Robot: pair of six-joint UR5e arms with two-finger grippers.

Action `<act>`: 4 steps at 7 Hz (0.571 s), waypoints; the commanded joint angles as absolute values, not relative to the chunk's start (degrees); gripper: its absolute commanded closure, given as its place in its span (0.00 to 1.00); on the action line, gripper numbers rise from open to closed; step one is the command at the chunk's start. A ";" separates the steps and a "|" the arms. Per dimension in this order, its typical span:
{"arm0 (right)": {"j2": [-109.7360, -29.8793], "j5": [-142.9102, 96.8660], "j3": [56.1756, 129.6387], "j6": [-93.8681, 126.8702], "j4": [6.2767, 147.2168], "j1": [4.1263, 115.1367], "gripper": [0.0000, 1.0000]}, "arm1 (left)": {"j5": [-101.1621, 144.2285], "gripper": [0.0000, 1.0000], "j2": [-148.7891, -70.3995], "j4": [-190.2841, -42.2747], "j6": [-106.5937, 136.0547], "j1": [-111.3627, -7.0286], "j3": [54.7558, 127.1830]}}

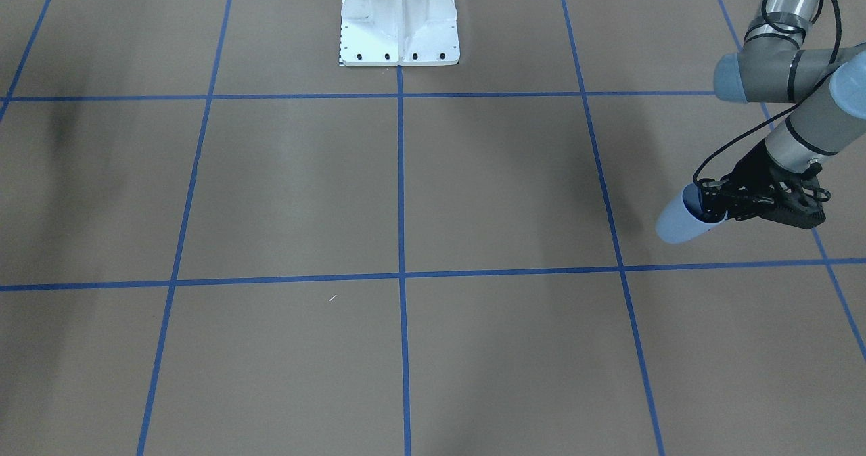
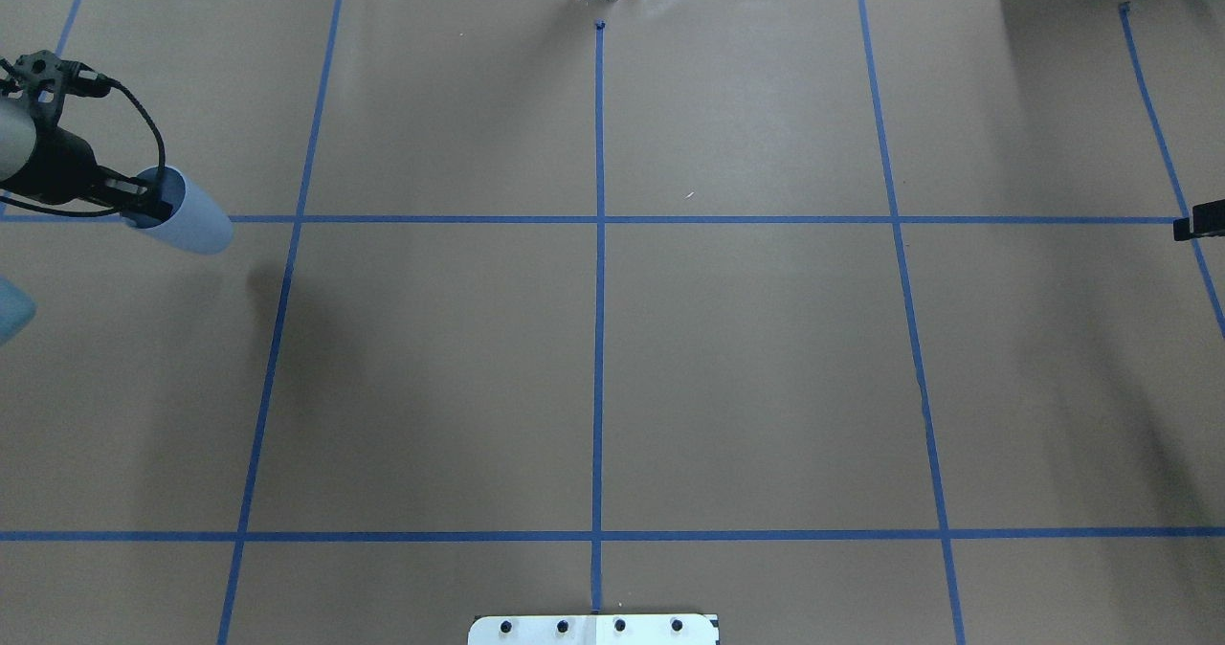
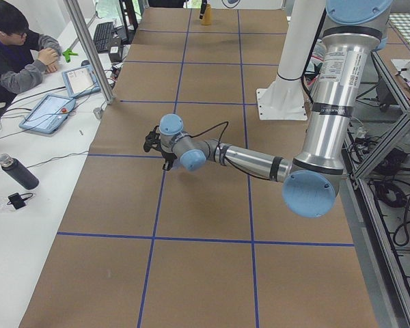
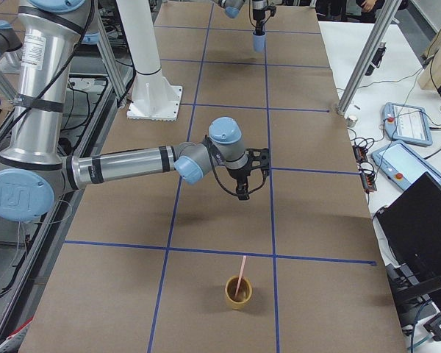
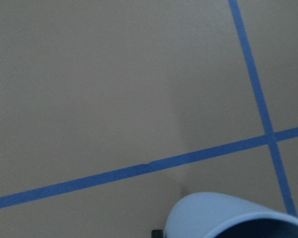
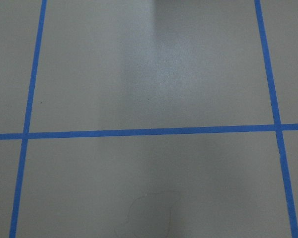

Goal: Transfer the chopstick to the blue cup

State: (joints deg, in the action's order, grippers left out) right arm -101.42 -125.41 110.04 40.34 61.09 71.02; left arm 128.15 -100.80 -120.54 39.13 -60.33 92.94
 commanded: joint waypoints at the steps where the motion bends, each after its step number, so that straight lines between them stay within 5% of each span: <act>1: -101.51 -125.59 110.04 40.34 61.00 71.02 0.00 | 124.92 1.00 -108.42 -112.51 54.75 -54.55 98.95; 4: -101.51 -125.51 110.04 40.34 61.00 71.02 0.00 | 109.63 1.00 -126.41 -93.93 69.40 -37.58 98.44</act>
